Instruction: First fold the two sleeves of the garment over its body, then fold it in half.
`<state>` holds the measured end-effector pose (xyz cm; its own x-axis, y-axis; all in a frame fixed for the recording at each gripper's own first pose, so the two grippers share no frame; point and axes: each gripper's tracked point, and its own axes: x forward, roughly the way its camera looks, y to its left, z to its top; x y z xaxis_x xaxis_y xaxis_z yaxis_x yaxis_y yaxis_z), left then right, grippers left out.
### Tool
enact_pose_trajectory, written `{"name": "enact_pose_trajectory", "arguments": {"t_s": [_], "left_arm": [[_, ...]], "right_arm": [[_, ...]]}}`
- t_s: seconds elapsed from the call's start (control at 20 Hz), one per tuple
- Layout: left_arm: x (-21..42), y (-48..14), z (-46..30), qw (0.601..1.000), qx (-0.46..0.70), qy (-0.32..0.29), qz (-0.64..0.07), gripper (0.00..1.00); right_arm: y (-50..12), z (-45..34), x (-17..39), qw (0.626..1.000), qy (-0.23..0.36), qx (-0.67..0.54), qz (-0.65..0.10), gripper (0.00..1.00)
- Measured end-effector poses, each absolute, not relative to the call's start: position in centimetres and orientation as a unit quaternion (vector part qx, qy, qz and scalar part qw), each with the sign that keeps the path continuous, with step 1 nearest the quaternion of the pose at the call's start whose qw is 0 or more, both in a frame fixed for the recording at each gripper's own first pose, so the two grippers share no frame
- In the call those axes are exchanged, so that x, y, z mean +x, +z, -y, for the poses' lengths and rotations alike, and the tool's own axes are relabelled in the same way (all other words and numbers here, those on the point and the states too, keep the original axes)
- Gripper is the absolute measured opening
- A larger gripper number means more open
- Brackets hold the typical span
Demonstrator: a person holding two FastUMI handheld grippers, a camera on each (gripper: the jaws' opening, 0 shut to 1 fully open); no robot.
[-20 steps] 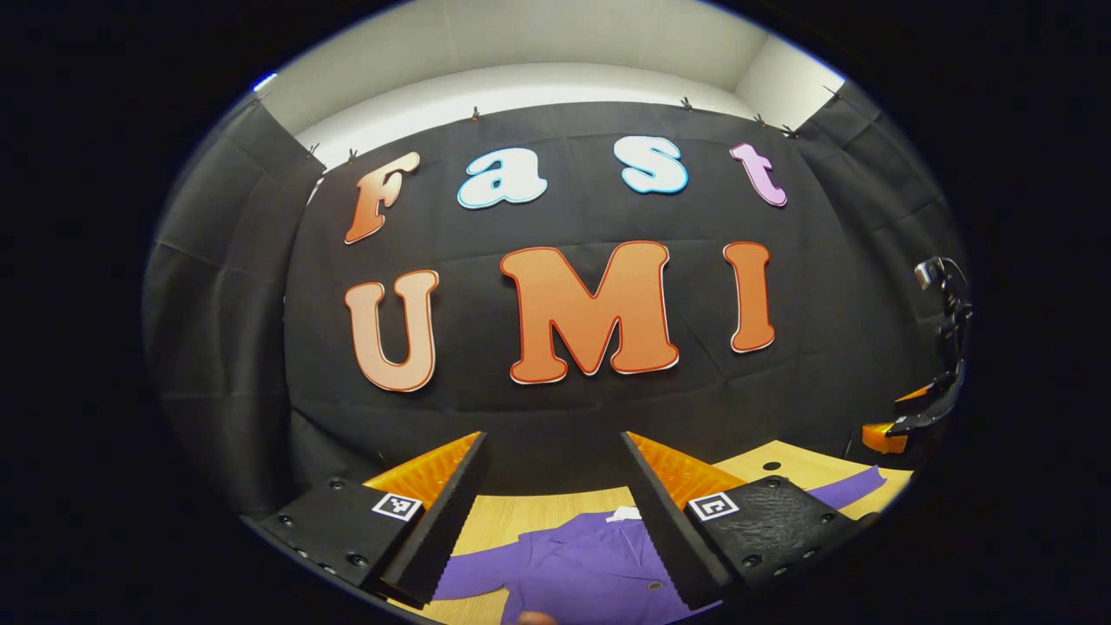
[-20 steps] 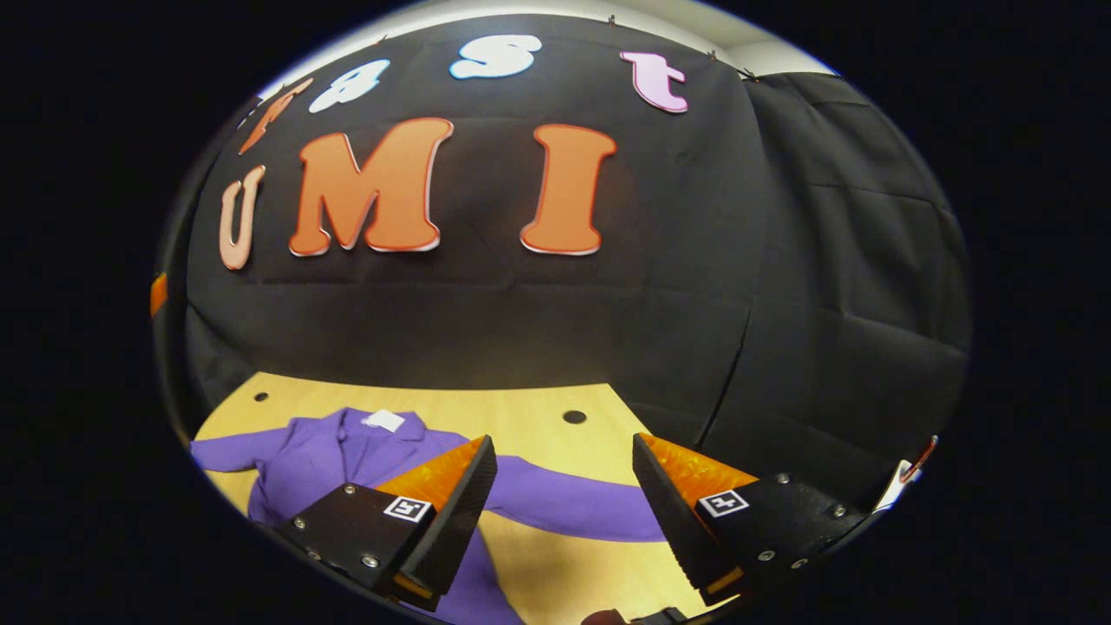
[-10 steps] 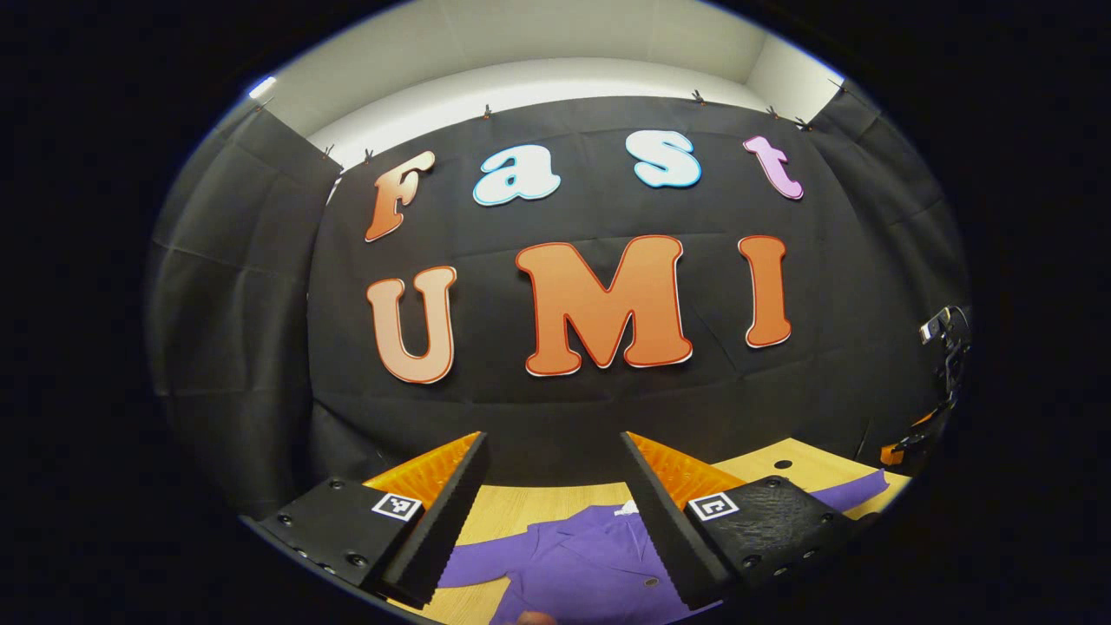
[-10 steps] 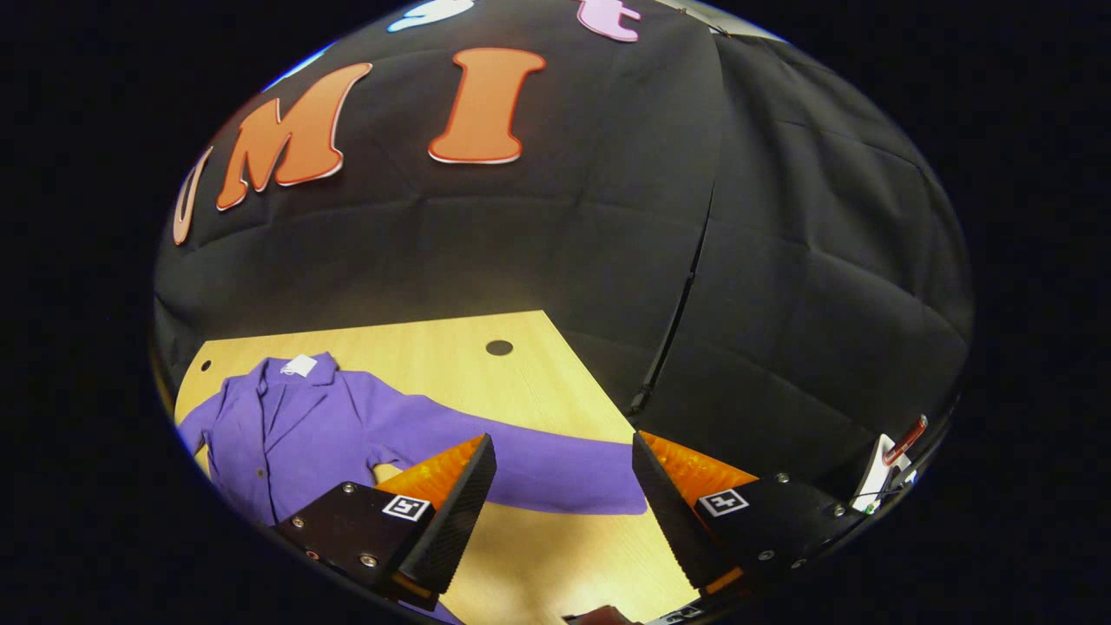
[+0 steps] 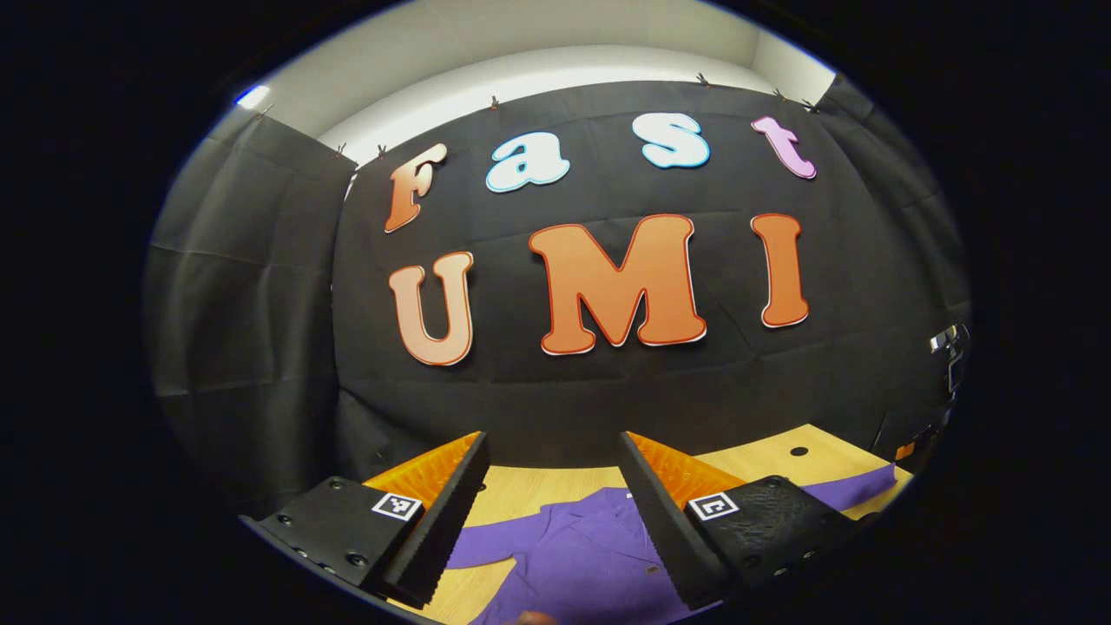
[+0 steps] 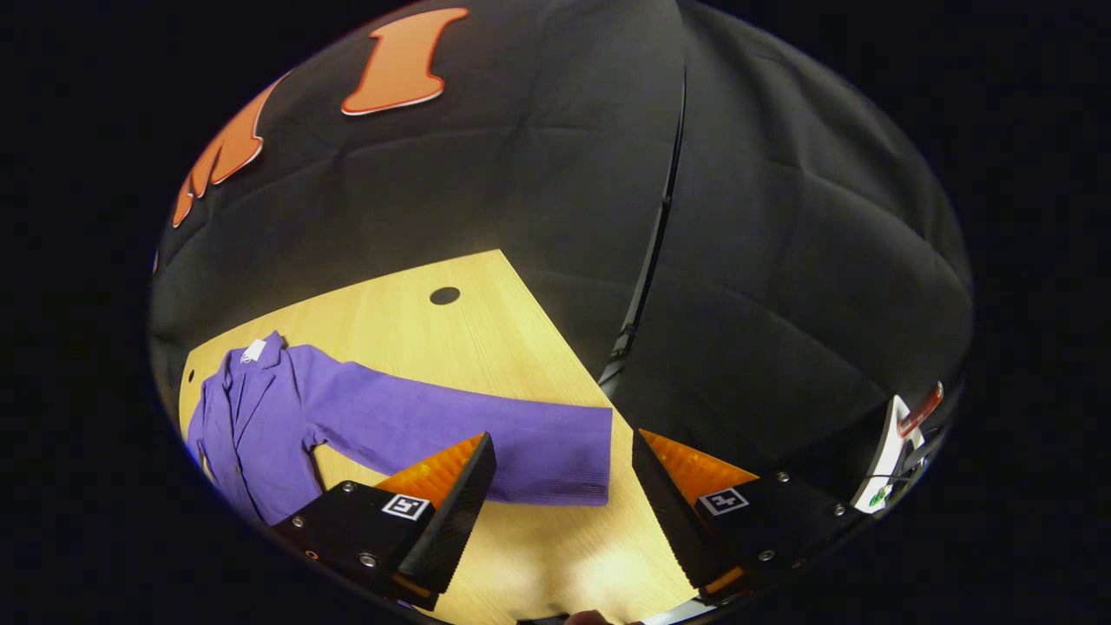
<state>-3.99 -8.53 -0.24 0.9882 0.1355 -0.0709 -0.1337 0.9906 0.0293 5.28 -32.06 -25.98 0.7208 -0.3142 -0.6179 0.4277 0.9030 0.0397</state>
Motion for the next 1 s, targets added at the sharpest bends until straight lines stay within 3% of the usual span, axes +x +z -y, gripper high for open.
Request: {"name": "enact_pose_trajectory", "arguments": {"t_s": [0.5, 0.75, 1.0], "left_arm": [[-3.7, -0.4, 9.4, 0.995, 0.038, 0.076, -0.048, 0.95], [-3.6, -0.8, 9.9, 0.995, 0.040, 0.072, -0.055, 1.00], [-3.4, -1.5, 10.0, 0.994, 0.043, 0.073, -0.066, 1.00]], "right_arm": [[-33.1, 34.2, 6.8, 0.855, -0.157, 0.170, -0.464, 0.97], [-34.9, 34.0, 7.6, 0.812, -0.132, 0.236, -0.517, 0.97], [-36.7, 34.3, 8.1, 0.795, -0.135, 0.243, -0.539, 0.95]]}}
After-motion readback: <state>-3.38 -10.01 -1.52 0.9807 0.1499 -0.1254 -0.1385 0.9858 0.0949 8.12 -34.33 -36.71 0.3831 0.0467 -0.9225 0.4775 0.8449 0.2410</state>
